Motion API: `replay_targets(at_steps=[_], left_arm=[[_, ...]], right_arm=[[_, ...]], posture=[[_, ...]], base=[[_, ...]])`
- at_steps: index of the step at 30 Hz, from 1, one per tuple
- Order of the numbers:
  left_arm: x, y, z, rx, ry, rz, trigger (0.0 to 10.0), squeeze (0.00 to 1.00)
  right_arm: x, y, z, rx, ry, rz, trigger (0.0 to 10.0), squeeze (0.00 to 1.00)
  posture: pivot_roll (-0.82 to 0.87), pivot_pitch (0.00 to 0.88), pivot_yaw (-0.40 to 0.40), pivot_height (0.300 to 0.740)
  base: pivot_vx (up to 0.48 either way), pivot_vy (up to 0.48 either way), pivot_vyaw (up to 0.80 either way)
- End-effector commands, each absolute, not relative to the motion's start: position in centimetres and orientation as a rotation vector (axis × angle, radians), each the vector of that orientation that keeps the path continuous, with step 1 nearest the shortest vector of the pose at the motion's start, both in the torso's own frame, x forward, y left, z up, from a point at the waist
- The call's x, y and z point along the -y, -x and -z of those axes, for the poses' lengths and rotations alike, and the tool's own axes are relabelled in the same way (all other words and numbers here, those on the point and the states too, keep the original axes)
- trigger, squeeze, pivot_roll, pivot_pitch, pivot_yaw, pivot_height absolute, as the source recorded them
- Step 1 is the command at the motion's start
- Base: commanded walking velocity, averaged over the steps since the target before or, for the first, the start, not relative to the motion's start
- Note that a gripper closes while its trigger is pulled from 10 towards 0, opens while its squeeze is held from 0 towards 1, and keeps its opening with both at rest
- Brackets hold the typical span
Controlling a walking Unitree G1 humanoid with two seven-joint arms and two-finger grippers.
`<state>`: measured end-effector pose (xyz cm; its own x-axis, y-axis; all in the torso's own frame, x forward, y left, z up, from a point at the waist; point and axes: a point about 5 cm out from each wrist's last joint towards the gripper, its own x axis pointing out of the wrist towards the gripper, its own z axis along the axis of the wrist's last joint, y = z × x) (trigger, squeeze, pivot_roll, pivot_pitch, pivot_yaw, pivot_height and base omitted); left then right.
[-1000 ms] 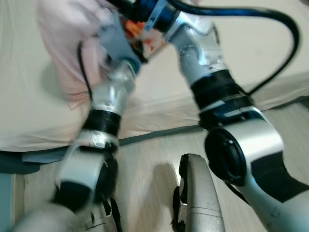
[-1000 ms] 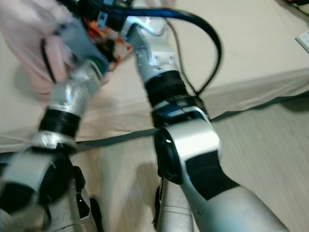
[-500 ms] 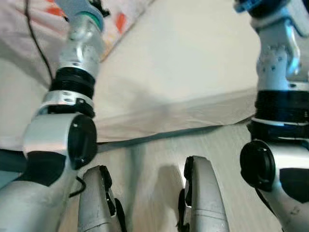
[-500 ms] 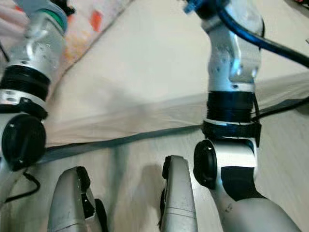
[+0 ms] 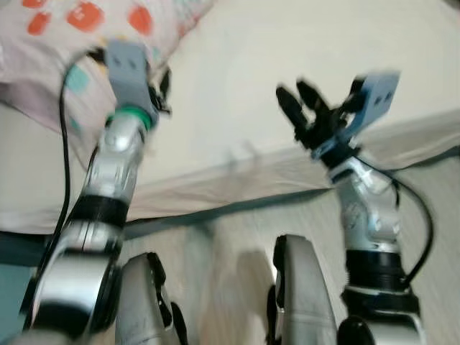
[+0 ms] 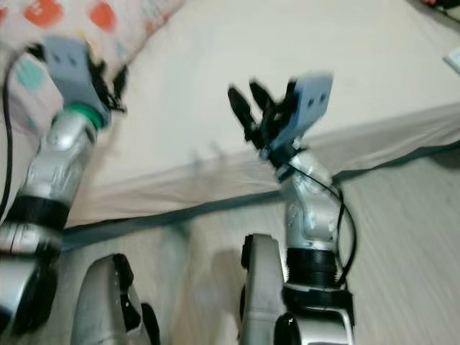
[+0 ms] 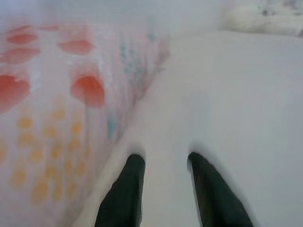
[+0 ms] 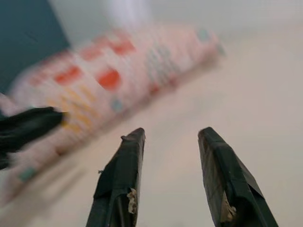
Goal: Clean up the room
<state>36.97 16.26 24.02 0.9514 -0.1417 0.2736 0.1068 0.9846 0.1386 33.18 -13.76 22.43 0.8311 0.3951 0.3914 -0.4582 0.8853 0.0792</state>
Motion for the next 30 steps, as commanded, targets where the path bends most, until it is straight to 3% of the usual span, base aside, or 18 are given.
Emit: replay_targets(at_steps=[1,6,13,30], left_arm=[[-16.8,-36.0,-24.8,0.312,-0.108,0.129,10.0,0.00],[-18.4,-33.7,-23.2,0.298,-0.077,0.072,10.0,0.00],[-17.9,-32.2,-21.1,0.248,-0.120,0.064,10.0,0.00],[-16.1,-32.4,-20.6,0.193,-0.107,0.050,10.0,0.00]], right_arm=[[13.4,-32.6,-22.3,0.376,-0.159,-0.444,10.0,0.00],[14.3,-31.8,-20.9,0.347,-0.180,-0.384,10.0,0.00],[16.0,-32.1,-19.1,0.302,-0.127,-0.240,10.0,0.00],[16.8,-32.5,-18.0,0.267,-0.107,-0.176,10.0,0.00]], posture=[[-0.10,0.172,0.070,0.525],[-0.09,0.136,0.049,0.525],[-0.09,0.084,0.028,0.535],[-0.09,0.056,0.020,0.594]], base=[[0.000,0.000,0.00],[0.000,0.000,0.00],[0.000,0.000,0.00],[0.000,0.000,0.00]])
